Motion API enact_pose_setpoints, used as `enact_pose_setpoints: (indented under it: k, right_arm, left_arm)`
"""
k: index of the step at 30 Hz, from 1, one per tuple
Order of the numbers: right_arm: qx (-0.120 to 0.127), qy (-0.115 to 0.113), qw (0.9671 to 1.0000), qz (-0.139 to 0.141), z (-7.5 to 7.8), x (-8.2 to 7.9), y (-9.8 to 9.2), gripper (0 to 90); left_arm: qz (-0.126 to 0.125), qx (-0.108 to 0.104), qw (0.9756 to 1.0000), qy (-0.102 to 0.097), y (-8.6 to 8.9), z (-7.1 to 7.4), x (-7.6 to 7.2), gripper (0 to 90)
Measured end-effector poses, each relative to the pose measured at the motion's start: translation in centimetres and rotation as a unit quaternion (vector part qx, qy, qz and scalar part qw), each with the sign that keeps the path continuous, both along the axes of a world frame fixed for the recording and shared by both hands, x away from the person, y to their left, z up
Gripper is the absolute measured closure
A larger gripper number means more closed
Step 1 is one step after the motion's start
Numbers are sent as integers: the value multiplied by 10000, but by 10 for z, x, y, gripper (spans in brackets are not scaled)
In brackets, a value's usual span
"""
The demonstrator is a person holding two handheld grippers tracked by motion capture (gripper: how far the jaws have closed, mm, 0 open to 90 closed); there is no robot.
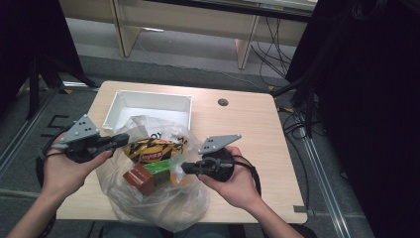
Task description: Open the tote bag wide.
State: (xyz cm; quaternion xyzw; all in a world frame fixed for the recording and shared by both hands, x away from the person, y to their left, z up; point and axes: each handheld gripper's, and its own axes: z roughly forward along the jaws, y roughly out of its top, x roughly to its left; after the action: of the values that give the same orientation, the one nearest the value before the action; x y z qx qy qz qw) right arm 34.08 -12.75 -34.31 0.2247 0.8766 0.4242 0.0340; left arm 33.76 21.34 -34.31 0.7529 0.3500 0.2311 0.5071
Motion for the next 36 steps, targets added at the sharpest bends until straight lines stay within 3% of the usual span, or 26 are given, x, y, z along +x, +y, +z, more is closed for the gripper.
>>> enact_pose_setpoints:
  k: [3, 5, 11, 14, 16, 20, 22, 26, 31, 32, 33, 34, 36]
  right_arm:
    - [-51, -89, 9999, -43, -1, -3, -9, 900]
    - [-104, -33, 9999, -134, -3, -5, -15, 900]
    - [-203, 116, 9994, -269, -9, -9, -28, 900]
    - [-281, 157, 9991, -268, -14, -10, -29, 900]
    - [-311, 216, 9989, -274, -18, -12, -28, 900]
    - [-400, 240, 9986, -266, -22, -14, -24, 900]
    - [-408, 244, 9987, -161, -24, -14, -22, 900]
    - [-454, 297, 9983, -211, -26, -12, -22, 900]
    - [-560, 353, 9976, -226, -33, -11, -21, 900]
    - [-598, 366, 9972, -253, -35, -11, -21, 900]
    - [-523, 320, 9977, -286, -38, -11, -20, 900]
    - [-609, 430, 9968, -281, -39, -11, -21, 900]
    - [-704, 458, 9960, -294, -42, -9, -22, 900]
  left_arm:
    - [80, -81, 9999, -33, 6, -2, -3, 852]
    - [124, -194, 9997, -41, 10, -3, -5, 852]
    - [259, -747, 9969, -5, 24, -14, -11, 851]
    - [473, -1111, 9927, 81, 30, -22, -17, 851]
    - [615, -1143, 9915, 95, 34, -25, -20, 850]
    - [786, -1466, 9859, 178, 44, -33, -23, 850]
    - [875, -1538, 9839, 254, 49, -38, -23, 850]
    - [1058, -1569, 9812, 385, 57, -50, -22, 847]
    - [1076, -1508, 9812, 542, 61, -70, -16, 842]
    - [1078, -1544, 9802, 607, 61, -74, -16, 842]
    - [1049, -1450, 9816, 668, 61, -78, -15, 842]
    - [1024, -1400, 9824, 689, 61, -83, -13, 842]
    - [1097, -1367, 9803, 910, 61, -90, -12, 842]
